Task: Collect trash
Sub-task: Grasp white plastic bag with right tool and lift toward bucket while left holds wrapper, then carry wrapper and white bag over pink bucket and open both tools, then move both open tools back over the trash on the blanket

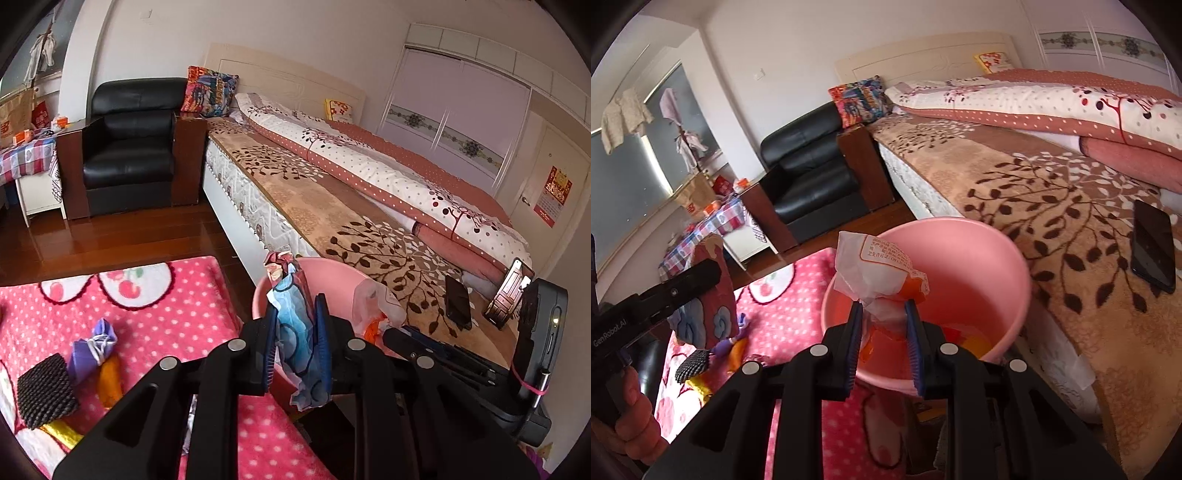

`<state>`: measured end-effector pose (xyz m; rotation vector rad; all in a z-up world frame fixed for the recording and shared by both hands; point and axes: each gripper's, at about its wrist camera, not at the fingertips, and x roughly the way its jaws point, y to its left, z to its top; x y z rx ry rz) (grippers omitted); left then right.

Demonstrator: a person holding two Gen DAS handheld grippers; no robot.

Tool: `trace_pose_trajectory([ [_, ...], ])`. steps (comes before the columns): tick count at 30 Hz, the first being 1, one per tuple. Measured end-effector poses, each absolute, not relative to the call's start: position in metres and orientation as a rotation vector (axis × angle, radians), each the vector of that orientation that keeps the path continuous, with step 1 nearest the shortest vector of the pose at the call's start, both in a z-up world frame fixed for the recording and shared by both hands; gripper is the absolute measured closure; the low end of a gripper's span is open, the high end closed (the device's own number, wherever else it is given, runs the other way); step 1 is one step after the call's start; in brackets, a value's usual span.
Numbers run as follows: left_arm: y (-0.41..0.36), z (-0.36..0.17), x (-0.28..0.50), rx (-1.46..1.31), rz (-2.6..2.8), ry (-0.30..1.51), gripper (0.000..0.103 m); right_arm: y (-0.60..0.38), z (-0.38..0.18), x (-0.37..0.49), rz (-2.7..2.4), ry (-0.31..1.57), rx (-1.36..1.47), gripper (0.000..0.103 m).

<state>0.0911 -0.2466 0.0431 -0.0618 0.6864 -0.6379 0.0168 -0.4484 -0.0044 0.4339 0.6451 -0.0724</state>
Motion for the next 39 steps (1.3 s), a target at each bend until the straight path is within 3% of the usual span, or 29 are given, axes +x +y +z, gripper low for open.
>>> trace_pose_trajectory([
  [16,-0.303,-0.001,0.126,0.012,-0.657,0.758,0.081,-0.472,-0.044,0.042,-0.124,0.701,0.474,0.08],
  [21,-0.304,-0.006,0.135,-0.002,-0.645,0.788,0.062,-0.473,-0.049,0.048,-0.131,0.709,0.46,0.078],
  [29,-0.299,-0.001,0.133,0.005,-0.642,0.772,0.062,-0.474,-0.052,0.048,-0.151,0.706,0.451,0.067],
  [39,-0.28,0.016,0.116,0.01,-0.636,0.726,0.062,-0.448,-0.03,0.033,-0.124,0.666,0.41,0.064],
])
